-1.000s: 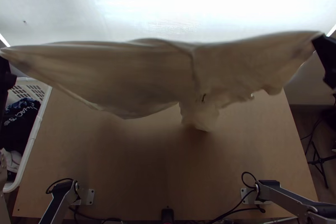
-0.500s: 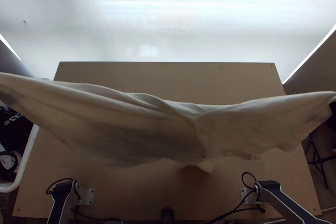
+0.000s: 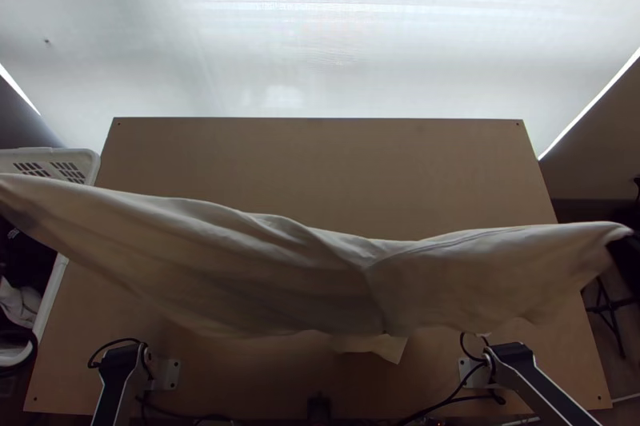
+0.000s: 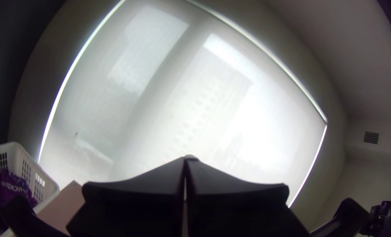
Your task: Fold the t-shirt
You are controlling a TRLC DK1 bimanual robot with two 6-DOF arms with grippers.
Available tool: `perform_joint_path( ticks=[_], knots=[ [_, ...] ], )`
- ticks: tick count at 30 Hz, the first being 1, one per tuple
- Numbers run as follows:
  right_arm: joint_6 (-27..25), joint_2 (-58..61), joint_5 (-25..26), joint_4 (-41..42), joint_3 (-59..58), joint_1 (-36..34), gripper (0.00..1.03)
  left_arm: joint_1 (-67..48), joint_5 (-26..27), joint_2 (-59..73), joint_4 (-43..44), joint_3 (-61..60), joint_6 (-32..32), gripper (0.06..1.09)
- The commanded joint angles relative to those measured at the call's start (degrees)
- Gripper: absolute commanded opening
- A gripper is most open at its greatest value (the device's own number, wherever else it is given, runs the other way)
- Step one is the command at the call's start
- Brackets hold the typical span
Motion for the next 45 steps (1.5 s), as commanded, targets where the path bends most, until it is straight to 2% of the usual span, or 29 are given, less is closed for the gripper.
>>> perform_joint_path(
  ticks=[1, 3, 6, 12, 16, 20, 22, 26, 31, 34, 38, 41, 45],
  knots=[
    [-0.87, -2.06, -0.13, -0.34, -16.35, 1.55, 0.03, -2.63, 3.08, -0.63, -10.31, -5.83, 2.47, 0.09],
    [-2.45, -1.71, -0.13, 0.71, -22.86, 1.46, 0.03, -3.33, 3.17, -0.55, -10.23, -9.52, 5.28, 0.09],
    [-5.0, -1.71, -0.04, 7.13, -32.0, 1.11, 0.03, -3.6, 3.25, 0.16, -7.33, -16.2, 7.13, 0.09],
    [-6.31, 1.37, -0.13, 21.72, -45.53, -0.21, 0.03, -4.3, 2.9, 2.27, 7.09, -31.85, 9.23, 0.09],
    [-6.31, 5.5, -0.13, 31.3, -52.13, -1.7, 0.03, -9.57, -1.58, 8.95, 17.55, -36.15, 9.15, 0.09],
    [-6.67, 12.71, -0.13, 39.3, -52.83, -4.78, 0.03, -11.07, -2.55, 18.97, 28.09, -37.03, 8.88, 0.09],
    [-6.58, 16.4, -0.13, 42.2, -50.81, -6.19, 0.03, -13.27, -4.74, 24.24, 33.37, -35.89, 8.88, 0.09],
    [-6.49, 22.99, -0.22, 44.04, -43.07, -8.21, 0.03, -13.97, -6.24, 34.87, 39.26, -29.3, 8.8, 0.09],
    [-3.85, 24.75, -0.83, 40.53, -28.92, -7.68, 0.03, -14.32, -6.24, 37.25, 36.0, -15.68, 7.13, 0.09],
    [-1.31, 24.05, -1.01, 35.87, -19.34, -6.28, 0.03, -14.23, -7.38, 36.63, 26.95, -3.2, 3.87, 0.09],
    [0.98, 23.96, -1.01, 28.22, -4.93, -5.22, 0.03, -14.23, -8.26, 34.35, 18.25, 9.99, 2.56, 0.09],
    [0.89, 23.52, -0.92, 21.19, 4.56, -3.81, 0.03, -14.23, -8.26, 31.09, 12.45, 15.88, 1.85, 0.09],
    [0.54, 17.81, -1.1, 15.39, 7.55, -1.97, 0.03, -14.23, -8.26, 25.12, 5.07, 19.66, 1.85, 0.09]
  ],
)
